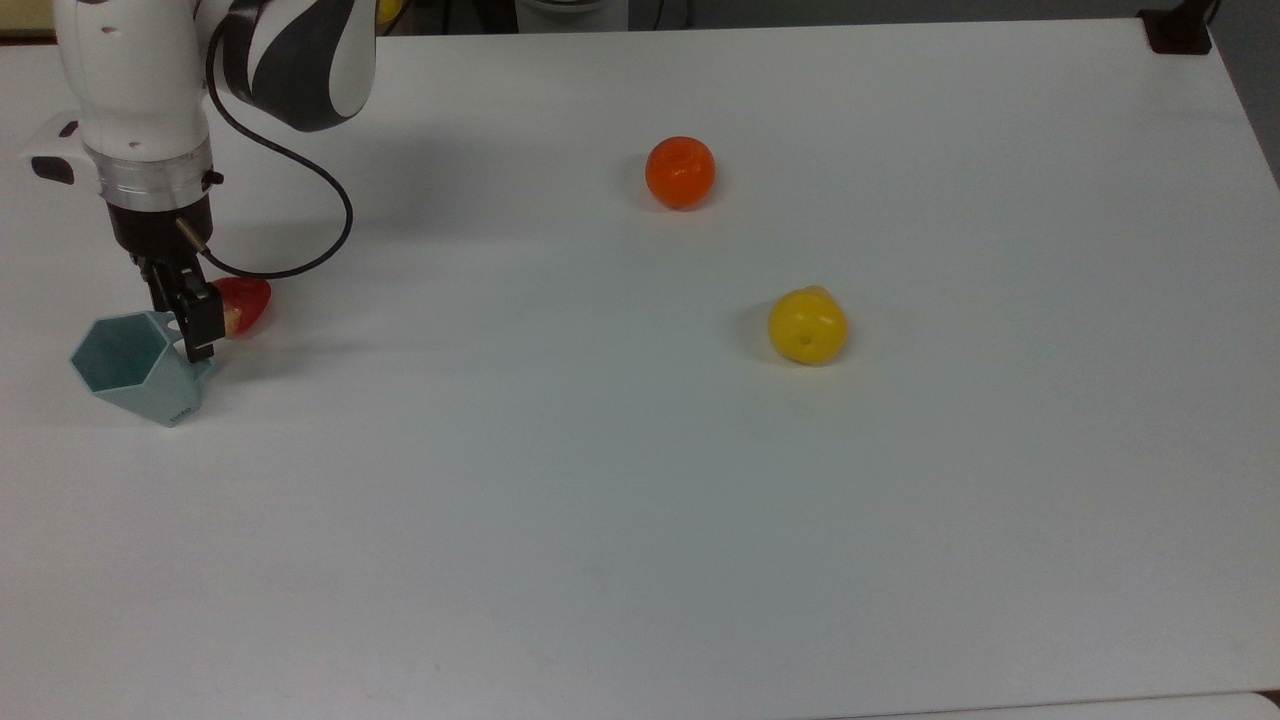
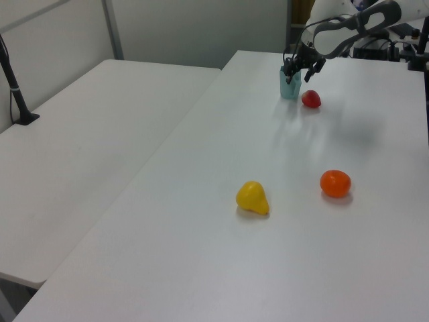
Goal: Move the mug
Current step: 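Lower the gripper into the teal mug and grasp its rim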
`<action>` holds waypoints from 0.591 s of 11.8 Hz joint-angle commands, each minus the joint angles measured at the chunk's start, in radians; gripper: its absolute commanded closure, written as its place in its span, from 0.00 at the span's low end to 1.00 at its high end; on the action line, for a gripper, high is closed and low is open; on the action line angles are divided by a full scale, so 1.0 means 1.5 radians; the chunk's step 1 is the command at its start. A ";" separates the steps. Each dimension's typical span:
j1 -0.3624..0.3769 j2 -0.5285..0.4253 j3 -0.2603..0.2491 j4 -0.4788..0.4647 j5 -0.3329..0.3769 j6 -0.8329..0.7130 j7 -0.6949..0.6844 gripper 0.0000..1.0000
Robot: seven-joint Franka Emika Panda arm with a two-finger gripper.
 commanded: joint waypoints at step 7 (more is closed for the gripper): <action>0.007 0.007 -0.005 0.002 -0.039 0.013 0.010 0.40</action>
